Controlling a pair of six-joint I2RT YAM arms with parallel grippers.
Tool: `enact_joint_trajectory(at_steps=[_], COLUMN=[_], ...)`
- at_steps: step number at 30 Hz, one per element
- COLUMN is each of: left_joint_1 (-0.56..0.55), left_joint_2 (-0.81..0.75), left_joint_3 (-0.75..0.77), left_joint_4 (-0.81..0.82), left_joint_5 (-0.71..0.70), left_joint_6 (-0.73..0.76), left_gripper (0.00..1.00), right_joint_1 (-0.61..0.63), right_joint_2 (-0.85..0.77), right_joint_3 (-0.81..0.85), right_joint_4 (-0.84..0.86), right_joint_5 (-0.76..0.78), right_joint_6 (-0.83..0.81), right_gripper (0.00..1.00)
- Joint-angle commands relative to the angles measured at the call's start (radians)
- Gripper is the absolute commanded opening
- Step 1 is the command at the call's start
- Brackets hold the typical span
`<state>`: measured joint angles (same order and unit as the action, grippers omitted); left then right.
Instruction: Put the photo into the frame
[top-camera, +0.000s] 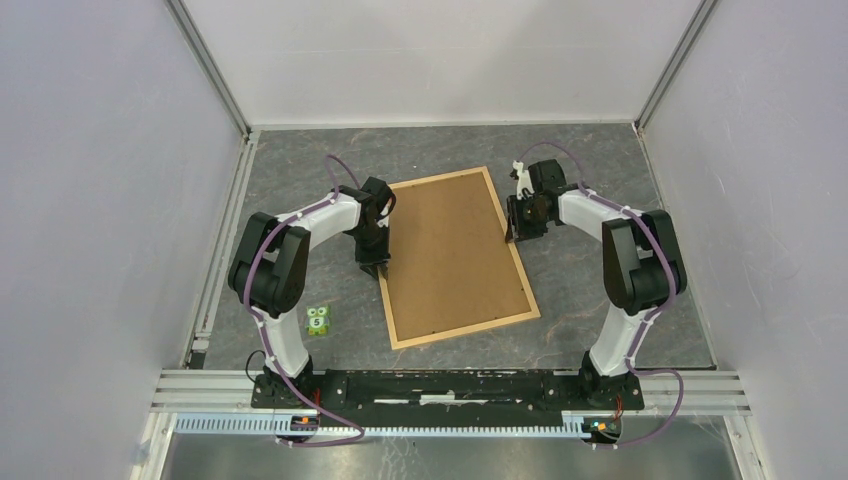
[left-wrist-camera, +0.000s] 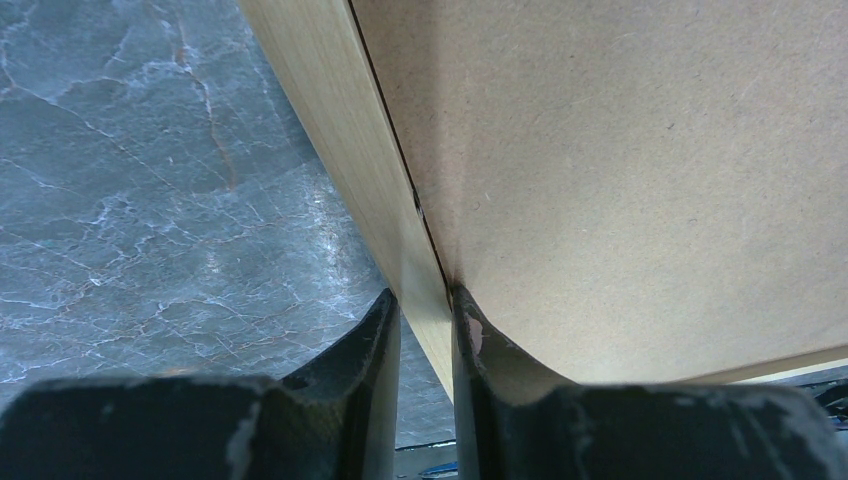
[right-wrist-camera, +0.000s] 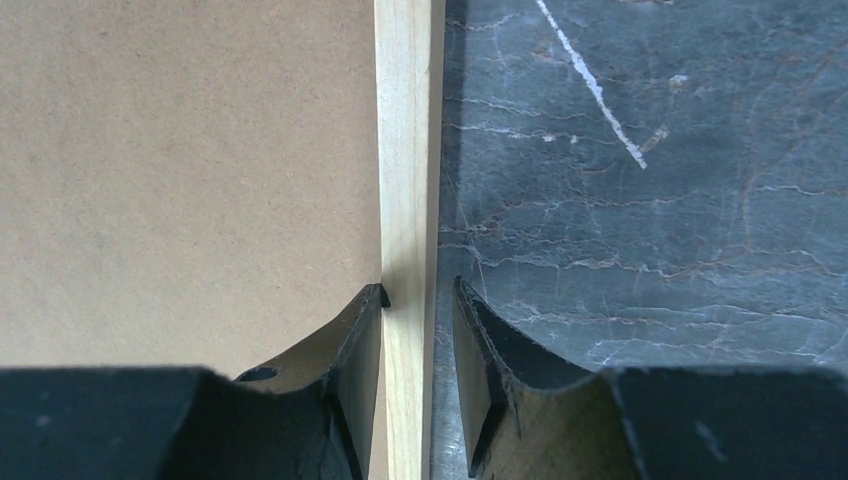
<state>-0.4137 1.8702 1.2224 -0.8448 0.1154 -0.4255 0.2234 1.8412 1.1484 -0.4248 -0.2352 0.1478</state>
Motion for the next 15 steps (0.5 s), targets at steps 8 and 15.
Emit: enact_joint_trajectory(at_steps=[8, 15], left_joint_1=[0.003, 0.001], left_joint_2=[0.048, 0.047], left_joint_3=[-0.013, -0.017], left_joint_4=[0.039, 0.039], left_joint_5=[-0.06, -0.066], left_joint_6=[0.041, 0.042], left_gripper=[0.02, 0.02], right_joint_1=[0.032, 0.035], right_joint_2=[0.138, 0.084], right_joint_3=[-0.019, 0.054], right_joint_4=[-0.05, -0.03], right_joint_5=[0.203, -0.199], right_joint_6=[-0.008, -0.007], right_gripper=[0.38, 0.53])
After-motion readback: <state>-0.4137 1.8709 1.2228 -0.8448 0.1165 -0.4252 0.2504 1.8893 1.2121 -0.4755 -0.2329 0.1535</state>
